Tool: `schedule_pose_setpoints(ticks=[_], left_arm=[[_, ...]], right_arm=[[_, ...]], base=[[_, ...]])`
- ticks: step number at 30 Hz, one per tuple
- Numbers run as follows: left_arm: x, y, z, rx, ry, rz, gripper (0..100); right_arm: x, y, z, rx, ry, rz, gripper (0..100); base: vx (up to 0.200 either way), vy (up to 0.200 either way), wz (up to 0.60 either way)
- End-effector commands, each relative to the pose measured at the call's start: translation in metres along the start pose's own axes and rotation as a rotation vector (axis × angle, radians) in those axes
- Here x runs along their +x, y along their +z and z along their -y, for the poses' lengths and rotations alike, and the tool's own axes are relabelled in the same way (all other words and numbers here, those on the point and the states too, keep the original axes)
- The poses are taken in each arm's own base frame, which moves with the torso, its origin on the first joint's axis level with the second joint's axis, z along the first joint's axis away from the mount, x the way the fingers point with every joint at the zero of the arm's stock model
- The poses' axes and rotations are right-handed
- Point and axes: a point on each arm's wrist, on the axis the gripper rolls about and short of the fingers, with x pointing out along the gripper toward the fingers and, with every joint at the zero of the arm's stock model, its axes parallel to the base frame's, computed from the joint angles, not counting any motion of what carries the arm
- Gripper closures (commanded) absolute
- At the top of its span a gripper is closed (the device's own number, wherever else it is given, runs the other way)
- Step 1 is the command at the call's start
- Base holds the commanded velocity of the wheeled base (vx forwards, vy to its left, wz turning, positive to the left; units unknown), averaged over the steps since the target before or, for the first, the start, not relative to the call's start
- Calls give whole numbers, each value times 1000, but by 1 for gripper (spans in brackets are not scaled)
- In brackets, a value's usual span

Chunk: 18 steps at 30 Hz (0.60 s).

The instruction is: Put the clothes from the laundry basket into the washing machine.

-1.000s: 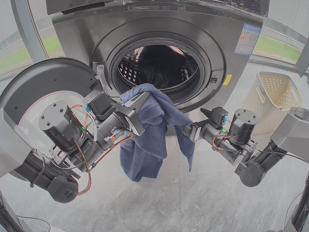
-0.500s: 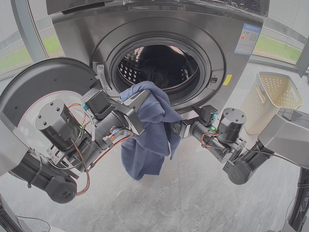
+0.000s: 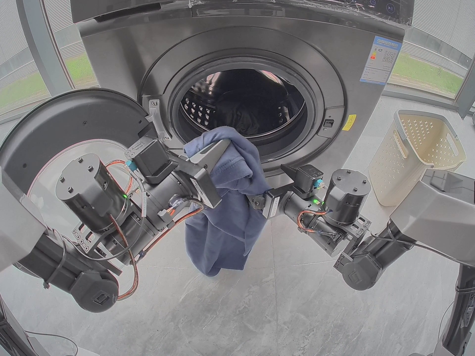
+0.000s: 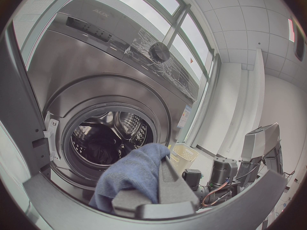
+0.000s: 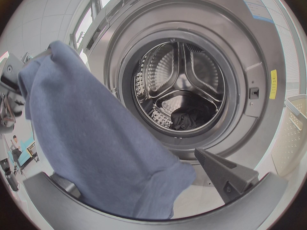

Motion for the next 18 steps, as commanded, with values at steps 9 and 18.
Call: schedule_pose_setpoints(ticks=[9,18], left_arm=[[0,-2,0,-1,0,-8,100],[-1,-5,0,-14,-3,-19,100]], right_arm=[[1,14,-3,9,2,53,100],[-8,30,2,10,-5,81,100]], base=[[0,0,0],[0,0,0]])
